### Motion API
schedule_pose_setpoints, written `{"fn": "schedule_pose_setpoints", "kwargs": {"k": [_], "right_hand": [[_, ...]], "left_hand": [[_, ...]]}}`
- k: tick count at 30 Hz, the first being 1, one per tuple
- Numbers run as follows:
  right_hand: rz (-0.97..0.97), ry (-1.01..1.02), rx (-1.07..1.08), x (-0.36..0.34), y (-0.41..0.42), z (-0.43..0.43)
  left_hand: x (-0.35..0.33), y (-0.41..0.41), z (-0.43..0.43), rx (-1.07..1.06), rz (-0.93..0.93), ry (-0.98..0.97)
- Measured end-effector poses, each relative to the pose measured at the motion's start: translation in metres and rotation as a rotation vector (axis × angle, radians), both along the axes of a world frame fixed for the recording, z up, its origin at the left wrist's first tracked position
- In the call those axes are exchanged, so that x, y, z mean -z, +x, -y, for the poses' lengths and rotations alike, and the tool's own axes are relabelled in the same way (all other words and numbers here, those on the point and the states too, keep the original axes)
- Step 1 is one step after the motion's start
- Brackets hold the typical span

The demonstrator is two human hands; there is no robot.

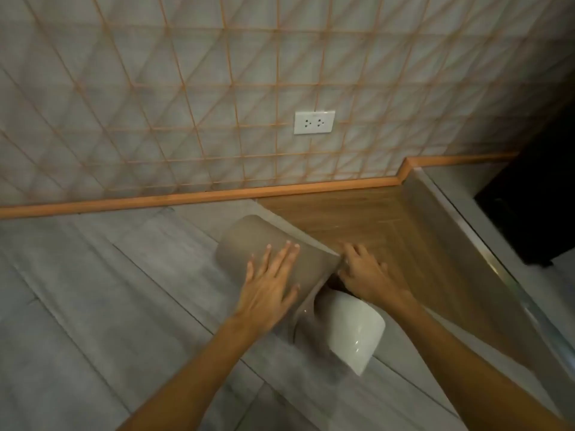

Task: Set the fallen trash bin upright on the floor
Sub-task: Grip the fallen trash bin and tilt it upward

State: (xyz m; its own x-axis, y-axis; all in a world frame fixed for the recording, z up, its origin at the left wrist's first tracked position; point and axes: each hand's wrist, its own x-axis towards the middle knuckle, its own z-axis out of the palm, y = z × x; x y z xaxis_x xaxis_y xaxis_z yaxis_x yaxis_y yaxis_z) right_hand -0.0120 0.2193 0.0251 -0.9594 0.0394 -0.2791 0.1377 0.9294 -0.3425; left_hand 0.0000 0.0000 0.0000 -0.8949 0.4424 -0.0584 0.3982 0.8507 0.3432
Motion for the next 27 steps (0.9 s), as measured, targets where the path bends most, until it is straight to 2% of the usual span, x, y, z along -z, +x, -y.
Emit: {"fn": "schedule_pose_setpoints", "kwargs": {"k": [3, 7, 12, 16, 23, 27], "right_hand": [[-0.002, -0.018, 0.012, 0.021, -0.005, -0.002], [0.029, -0.089, 0.047, 0.044, -0.007, -0.003], [-0.035, -0.174, 0.046, 0.054, -0.004, -0.006], [-0.075, -0.179, 0.052, 0.054, -0.012, -0.011], [-0.047, -0.212, 0.062, 0.044, -0.003, -0.013], [-0.039, -0.284, 0.068, 0.028, 0.004, -0.013]], "left_hand": [[0.023, 0.009, -0.001, 0.005, 0.015, -0.008], [0.045, 0.033, -0.002, -0.064, 0.071, 0.145], [0.069, 0.067, -0.007, -0.202, -0.046, 0.179], [0.073, 0.072, -0.007, -0.206, 0.062, 0.227], [0.048, 0.068, 0.006, -0.318, 0.084, 0.58], [0.03, 0.057, 0.021, -0.384, 0.053, 0.672]]}}
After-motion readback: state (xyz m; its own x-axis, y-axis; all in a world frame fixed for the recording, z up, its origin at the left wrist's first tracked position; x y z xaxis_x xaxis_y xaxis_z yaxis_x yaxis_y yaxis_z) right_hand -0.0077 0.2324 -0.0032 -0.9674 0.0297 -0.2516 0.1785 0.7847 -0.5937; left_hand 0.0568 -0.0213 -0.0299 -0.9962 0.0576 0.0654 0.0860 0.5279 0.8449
